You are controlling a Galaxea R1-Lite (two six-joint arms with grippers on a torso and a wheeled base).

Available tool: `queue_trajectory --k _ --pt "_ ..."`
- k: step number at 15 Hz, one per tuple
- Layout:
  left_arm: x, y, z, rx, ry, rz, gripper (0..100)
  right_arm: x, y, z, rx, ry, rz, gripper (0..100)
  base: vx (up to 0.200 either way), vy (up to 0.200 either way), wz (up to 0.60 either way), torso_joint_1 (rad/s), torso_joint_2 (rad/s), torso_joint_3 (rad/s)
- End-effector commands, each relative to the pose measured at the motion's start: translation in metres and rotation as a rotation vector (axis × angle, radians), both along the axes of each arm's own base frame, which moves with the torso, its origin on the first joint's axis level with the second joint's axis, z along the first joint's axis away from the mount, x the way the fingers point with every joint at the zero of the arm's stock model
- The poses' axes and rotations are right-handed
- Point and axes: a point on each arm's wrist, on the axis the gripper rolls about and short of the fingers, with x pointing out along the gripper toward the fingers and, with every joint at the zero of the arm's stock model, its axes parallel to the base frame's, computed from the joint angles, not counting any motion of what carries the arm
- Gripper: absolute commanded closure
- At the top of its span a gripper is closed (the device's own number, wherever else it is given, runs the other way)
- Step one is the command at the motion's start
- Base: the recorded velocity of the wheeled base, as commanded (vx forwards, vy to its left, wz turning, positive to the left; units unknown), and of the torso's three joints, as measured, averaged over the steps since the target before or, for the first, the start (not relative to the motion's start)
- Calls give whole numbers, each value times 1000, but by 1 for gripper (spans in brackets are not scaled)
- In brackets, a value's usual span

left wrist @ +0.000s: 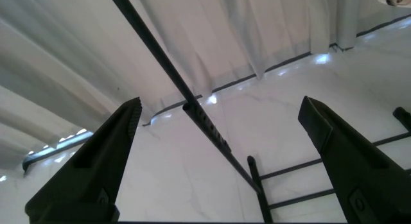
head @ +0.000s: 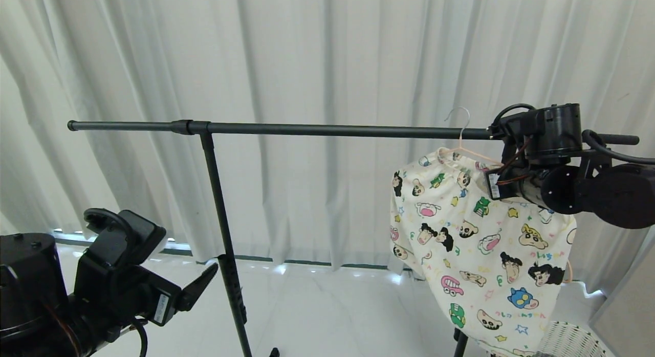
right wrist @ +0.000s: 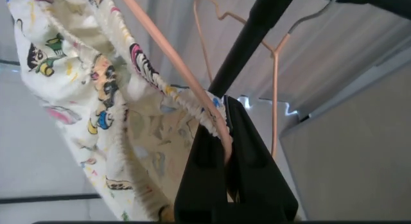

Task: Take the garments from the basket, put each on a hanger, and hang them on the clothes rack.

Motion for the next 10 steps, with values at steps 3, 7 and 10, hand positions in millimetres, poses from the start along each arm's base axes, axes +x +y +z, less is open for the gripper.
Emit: queue_trajectory --k 3,7,10 --pt "0 0 0 1 2 -1 0 17 -4 -14 -23 7 -63 100 0 0 0 0 0 0" --pt "1 0 0 1 3 -1 0 28 -2 -25 -45 21 -96 100 0 0 0 0 0 0" --pt "1 0 0 1 3 -1 0 26 2 -28 -59 26 -101 100 0 0 0 0 0 0"
